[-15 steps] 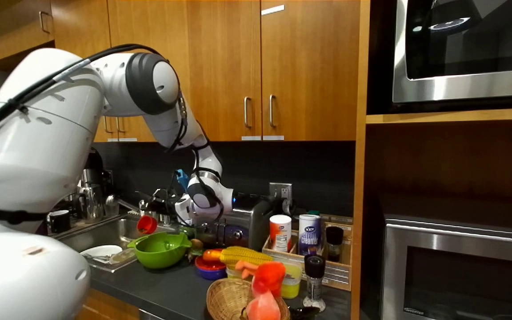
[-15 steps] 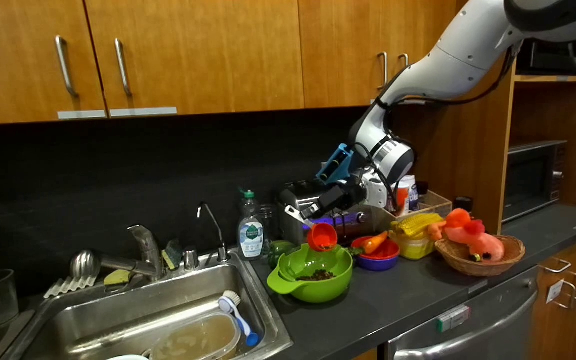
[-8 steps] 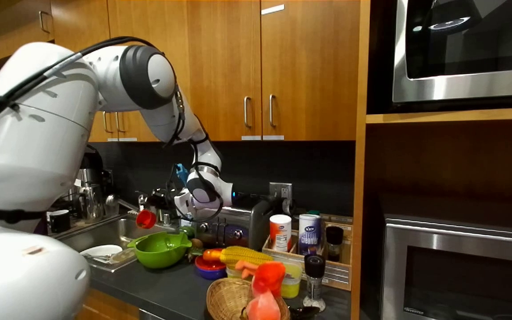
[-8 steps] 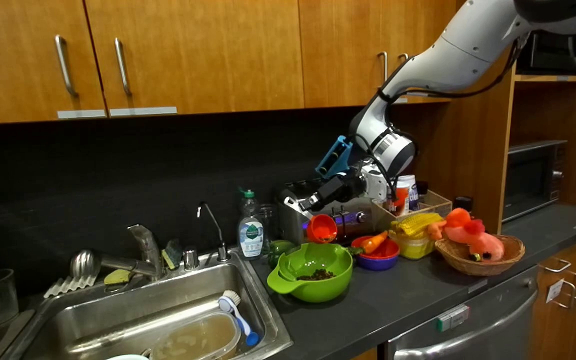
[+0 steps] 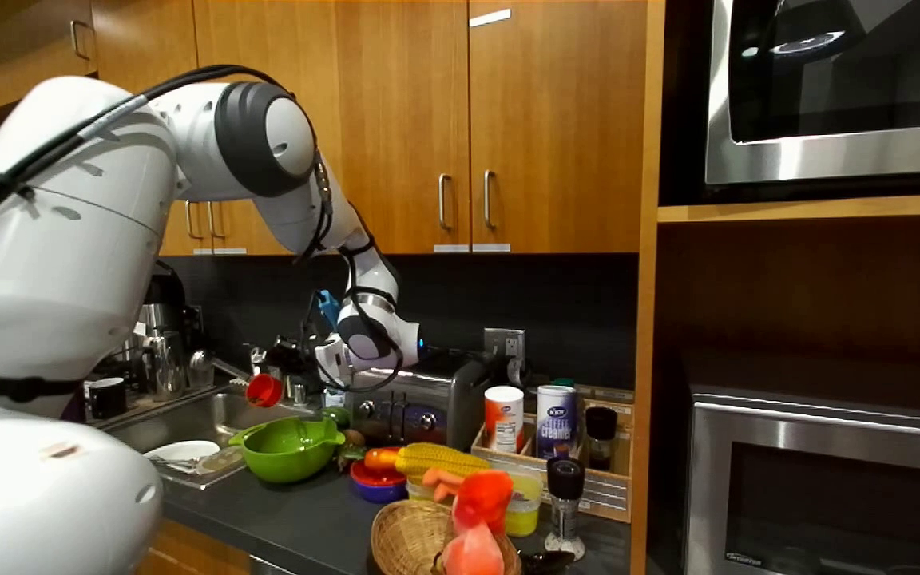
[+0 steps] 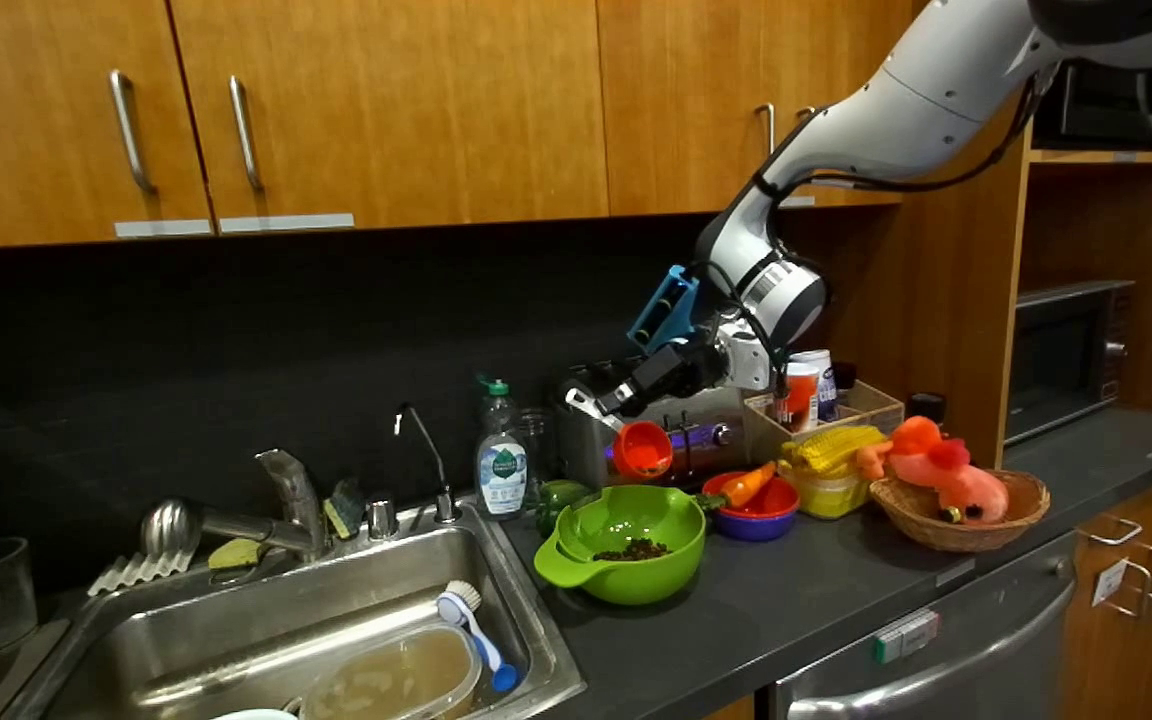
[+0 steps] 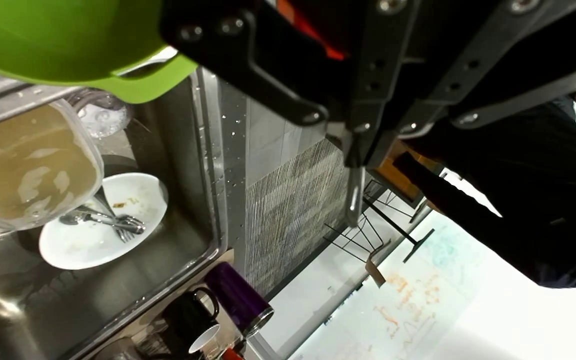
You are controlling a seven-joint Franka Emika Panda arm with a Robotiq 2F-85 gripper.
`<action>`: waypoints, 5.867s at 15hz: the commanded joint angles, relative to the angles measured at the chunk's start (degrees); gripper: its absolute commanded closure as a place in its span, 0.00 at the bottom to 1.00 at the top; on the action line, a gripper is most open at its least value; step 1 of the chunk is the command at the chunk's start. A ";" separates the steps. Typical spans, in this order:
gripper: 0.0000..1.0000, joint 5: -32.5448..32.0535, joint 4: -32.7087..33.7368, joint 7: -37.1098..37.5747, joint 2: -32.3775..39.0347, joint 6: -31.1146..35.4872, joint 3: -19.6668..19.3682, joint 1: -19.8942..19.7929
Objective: Lift the orange measuring spoon from the green bowl, use it to get some content from the green bowl and then put it back
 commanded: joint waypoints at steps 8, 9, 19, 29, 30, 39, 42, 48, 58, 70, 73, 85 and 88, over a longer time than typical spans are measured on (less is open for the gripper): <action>0.99 -4.73 6.70 9.26 -0.73 -0.19 -0.22 0.24; 0.99 -5.15 7.46 9.98 -0.55 -0.12 -0.19 0.28; 0.99 -7.00 12.25 10.94 2.31 3.15 0.46 1.56; 0.99 -6.62 9.93 6.13 4.06 14.08 1.53 4.93; 0.99 -6.99 9.63 4.70 4.21 15.29 1.60 5.24; 0.99 -8.83 2.45 -8.45 0.18 30.33 2.48 7.38; 0.99 -9.20 -0.62 -12.92 -2.35 36.01 3.20 8.28; 0.99 -6.82 -7.49 -25.67 -6.20 47.70 6.35 9.52; 0.99 1.98 -7.74 -65.93 -0.95 64.06 9.02 8.62; 0.42 10.10 0.57 -98.65 3.16 60.05 9.67 9.05; 0.19 20.57 -3.57 -102.53 -0.02 65.35 12.50 10.67; 0.00 50.50 8.75 -114.98 -7.08 109.86 14.19 38.65; 0.00 42.04 0.76 -101.21 -10.44 108.93 1.90 48.56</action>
